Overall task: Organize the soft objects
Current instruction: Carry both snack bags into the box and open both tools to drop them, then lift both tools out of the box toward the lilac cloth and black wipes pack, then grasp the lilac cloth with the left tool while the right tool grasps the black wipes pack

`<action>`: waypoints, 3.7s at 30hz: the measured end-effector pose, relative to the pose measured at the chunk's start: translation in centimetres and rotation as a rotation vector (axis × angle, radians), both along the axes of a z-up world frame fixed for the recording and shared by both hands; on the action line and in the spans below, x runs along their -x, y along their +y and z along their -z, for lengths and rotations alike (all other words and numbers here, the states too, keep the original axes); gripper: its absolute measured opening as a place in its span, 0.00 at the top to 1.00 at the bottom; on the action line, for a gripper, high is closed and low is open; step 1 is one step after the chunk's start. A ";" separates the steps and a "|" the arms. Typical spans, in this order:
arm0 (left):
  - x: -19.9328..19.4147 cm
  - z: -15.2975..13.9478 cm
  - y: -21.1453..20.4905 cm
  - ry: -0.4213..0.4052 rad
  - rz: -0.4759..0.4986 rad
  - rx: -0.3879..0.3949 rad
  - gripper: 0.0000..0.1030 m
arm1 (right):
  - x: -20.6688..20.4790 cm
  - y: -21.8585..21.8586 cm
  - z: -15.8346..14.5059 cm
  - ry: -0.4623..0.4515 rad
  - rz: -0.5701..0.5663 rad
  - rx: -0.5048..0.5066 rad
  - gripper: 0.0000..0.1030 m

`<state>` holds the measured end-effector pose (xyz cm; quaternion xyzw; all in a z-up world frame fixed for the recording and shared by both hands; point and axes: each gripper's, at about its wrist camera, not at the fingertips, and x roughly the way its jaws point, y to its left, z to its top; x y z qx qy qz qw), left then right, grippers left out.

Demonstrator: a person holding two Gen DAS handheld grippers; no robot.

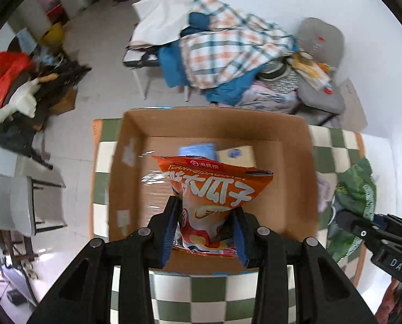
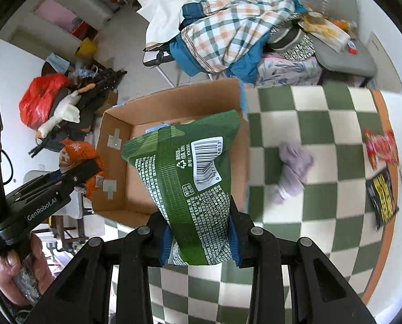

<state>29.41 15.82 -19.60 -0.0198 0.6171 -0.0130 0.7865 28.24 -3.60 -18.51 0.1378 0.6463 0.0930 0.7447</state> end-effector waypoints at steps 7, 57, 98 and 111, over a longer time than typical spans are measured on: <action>-3.2 4.4 2.6 0.082 -0.038 0.000 0.67 | -4.0 4.7 2.5 0.037 -0.018 0.058 0.66; 1.6 6.6 4.0 0.048 -0.067 -0.008 0.03 | -3.0 7.1 9.5 0.060 -0.056 0.299 0.00; 10.6 -7.9 -14.1 -0.187 0.257 -0.080 0.03 | 13.7 -7.9 -7.1 -0.158 0.124 0.184 0.00; -1.7 9.8 -34.8 0.192 0.666 -0.350 0.03 | 8.8 -29.9 5.9 0.125 0.246 0.243 0.00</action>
